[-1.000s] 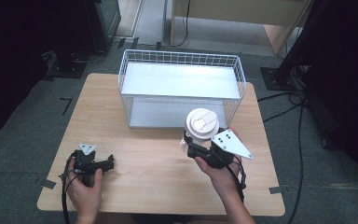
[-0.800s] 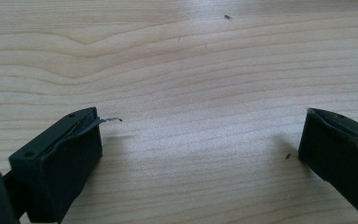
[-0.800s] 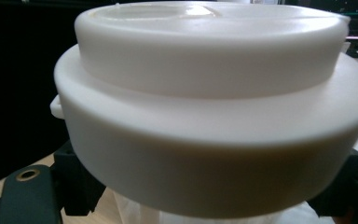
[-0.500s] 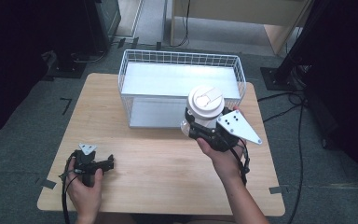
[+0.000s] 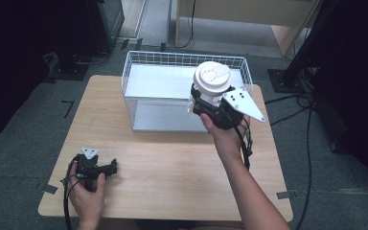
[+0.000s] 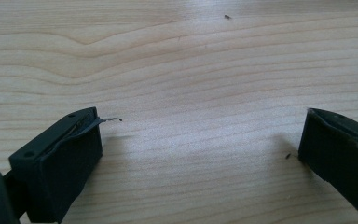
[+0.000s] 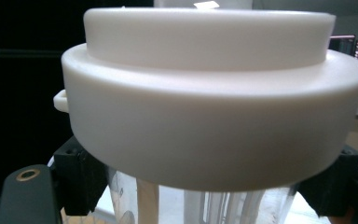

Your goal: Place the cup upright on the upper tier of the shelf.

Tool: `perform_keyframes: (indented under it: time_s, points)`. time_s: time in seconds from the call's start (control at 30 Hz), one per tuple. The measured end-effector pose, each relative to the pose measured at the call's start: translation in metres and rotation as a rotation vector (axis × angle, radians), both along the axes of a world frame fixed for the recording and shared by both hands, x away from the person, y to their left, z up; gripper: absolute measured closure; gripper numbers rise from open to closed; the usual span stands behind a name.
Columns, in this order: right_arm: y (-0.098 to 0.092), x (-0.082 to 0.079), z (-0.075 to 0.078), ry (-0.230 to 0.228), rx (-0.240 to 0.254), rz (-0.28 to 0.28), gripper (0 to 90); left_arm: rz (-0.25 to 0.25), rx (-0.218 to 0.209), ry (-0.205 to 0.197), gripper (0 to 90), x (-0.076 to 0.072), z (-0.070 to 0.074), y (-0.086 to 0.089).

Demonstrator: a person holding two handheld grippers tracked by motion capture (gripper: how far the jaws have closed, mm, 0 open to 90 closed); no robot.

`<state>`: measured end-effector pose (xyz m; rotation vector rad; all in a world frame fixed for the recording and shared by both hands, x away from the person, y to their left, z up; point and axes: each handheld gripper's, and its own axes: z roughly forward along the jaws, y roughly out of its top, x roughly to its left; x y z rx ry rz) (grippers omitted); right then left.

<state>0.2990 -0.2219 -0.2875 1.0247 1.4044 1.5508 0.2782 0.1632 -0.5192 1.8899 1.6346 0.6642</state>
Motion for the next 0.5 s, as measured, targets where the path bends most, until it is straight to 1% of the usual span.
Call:
perform_keyframes:
  time_s: [0.03, 0.07, 0.1, 0.13, 0.17, 0.2, 0.23, 0.37, 0.5]
  points:
    - [0.0, 0.0, 0.0, 0.0, 0.0, 0.0, 16.6, 0.0, 0.0, 0.0, 0.0, 0.0, 0.0, 0.0]
    - [0.0, 0.011, 0.002, 0.008, 0.01, -0.024, 16.5, 0.0, 0.0, 0.0, 0.0, 0.0, 0.0, 0.0]
    - [0.0, 0.014, 0.003, 0.011, 0.007, -0.033, 16.6, 0.0, 0.0, 0.0, 0.0, 0.0, 0.0, 0.0]
    - [0.0, 0.014, 0.003, 0.011, 0.007, -0.033, 16.6, 0.0, 0.0, 0.0, 0.0, 0.0, 0.0, 0.0]
    - [0.002, 0.024, 0.004, 0.012, 0.004, -0.049, 16.5, 0.001, -0.001, -0.001, 0.0, 0.0, 0.0, 0.0]
    - [0.002, 0.029, 0.005, 0.013, -0.002, -0.057, 16.6, 0.001, -0.001, -0.001, 0.0, 0.0, 0.0, 0.0]
    - [0.002, 0.029, 0.005, 0.013, -0.002, -0.057, 16.6, 0.001, -0.002, -0.001, 0.0, 0.0, 0.0, 0.0]
    - [0.007, 0.05, 0.008, 0.017, -0.035, -0.086, 16.5, 0.001, -0.001, -0.001, 0.0, 0.0, 0.0, 0.0]
    - [0.013, 0.07, 0.01, 0.038, -0.046, -0.108, 16.5, 0.0, -0.001, 0.0, 0.0, 0.0, 0.0, 0.0]
